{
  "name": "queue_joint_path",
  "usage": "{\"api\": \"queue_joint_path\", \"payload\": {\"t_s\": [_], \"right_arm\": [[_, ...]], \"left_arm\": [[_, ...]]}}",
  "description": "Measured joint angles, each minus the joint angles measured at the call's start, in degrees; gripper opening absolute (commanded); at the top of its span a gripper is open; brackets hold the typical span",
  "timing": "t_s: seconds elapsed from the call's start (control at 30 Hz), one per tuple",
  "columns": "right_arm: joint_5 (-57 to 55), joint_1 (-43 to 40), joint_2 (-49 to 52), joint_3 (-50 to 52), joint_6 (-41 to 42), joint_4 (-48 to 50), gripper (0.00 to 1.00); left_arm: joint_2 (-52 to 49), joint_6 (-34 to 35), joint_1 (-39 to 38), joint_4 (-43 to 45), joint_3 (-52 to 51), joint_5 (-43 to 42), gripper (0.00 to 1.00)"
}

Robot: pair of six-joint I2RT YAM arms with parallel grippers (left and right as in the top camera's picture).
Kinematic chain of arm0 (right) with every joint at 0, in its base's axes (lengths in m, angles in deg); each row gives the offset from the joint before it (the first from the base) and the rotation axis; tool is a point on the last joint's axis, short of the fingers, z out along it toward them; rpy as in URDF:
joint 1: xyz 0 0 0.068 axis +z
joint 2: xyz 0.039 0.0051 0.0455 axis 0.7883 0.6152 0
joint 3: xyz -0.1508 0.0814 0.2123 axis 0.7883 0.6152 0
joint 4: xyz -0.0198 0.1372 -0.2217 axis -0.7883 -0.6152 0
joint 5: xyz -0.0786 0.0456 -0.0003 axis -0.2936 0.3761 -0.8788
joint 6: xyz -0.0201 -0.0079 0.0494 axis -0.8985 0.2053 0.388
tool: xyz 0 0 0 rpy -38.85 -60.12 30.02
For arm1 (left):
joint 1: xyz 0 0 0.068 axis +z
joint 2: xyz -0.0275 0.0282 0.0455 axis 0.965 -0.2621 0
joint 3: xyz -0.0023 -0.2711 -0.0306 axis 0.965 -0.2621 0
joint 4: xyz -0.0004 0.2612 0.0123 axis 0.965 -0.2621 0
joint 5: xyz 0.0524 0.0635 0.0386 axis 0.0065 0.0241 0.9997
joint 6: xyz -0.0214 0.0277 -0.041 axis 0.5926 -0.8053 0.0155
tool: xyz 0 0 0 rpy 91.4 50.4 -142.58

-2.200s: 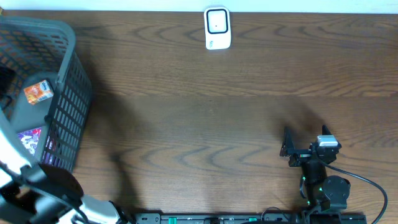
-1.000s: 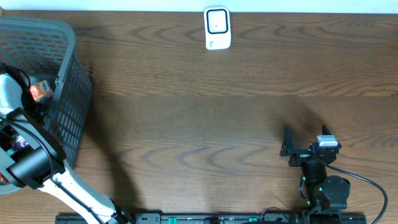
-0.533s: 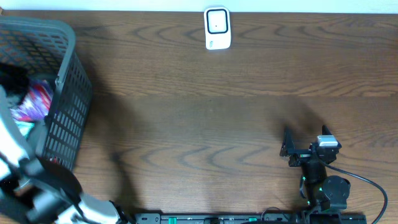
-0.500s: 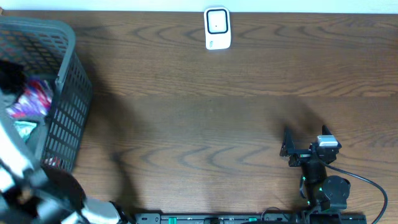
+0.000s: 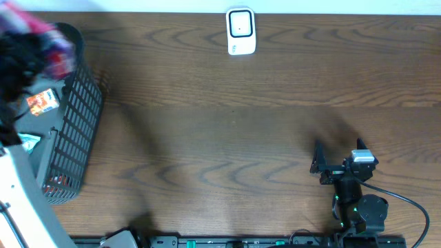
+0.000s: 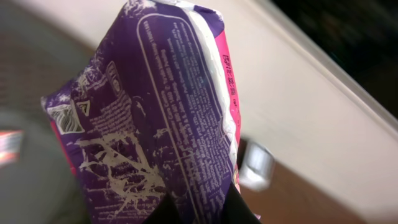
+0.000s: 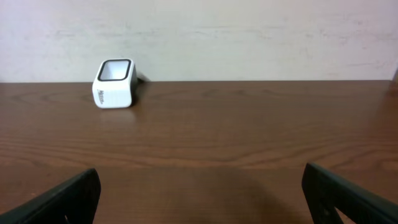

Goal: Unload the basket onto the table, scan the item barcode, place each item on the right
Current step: 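Lift the purple package out and place it on the table center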

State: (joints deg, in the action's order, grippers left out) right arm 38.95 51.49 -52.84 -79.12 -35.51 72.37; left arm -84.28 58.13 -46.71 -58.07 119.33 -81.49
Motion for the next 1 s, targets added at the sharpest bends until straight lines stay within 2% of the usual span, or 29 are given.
{"api": "queue_joint_path", "payload": {"t_s": [0.1, 0.23, 0.43, 0.7, 0.9, 0.93, 0.97, 1.0], "right_arm": [[0.0, 0.0, 0.0, 0.0, 0.0, 0.0, 0.99], [0.0, 0.0, 0.0, 0.0, 0.0, 0.0, 0.99], [0.0, 0.0, 0.0, 0.0, 0.0, 0.0, 0.99], [0.0, 0.0, 0.0, 0.0, 0.0, 0.0, 0.99], [0.0, 0.0, 0.0, 0.0, 0.0, 0.0, 0.99], [0.0, 0.0, 0.0, 0.0, 0.0, 0.0, 0.99], [0.0, 0.0, 0.0, 0.0, 0.0, 0.0, 0.99], [0.0, 0.0, 0.0, 0.0, 0.0, 0.0, 0.99]], "left_arm": [[1.4, -5.4, -8.2, 0.4, 0.0, -6.1, 0.07], [0.9, -12.4, -20.1, 0.4, -0.2, -9.2, 0.07], [-4.7, -18.5, -32.9, 0.5, -1.6, -8.7, 0.07], [-23.3, -19.4, -47.1, 1.4, -2.9, -1.7, 0.08], [-36.2, -13.6, -54.7, 3.4, -3.3, 7.0, 0.08], [-37.6, -12.7, -55.7, 3.7, -3.4, 7.8, 0.15], [-38.7, -11.6, -56.5, 3.8, -3.6, 8.4, 0.29], [-39.8, -10.3, -57.4, 3.9, -3.7, 9.0, 0.57]]}}
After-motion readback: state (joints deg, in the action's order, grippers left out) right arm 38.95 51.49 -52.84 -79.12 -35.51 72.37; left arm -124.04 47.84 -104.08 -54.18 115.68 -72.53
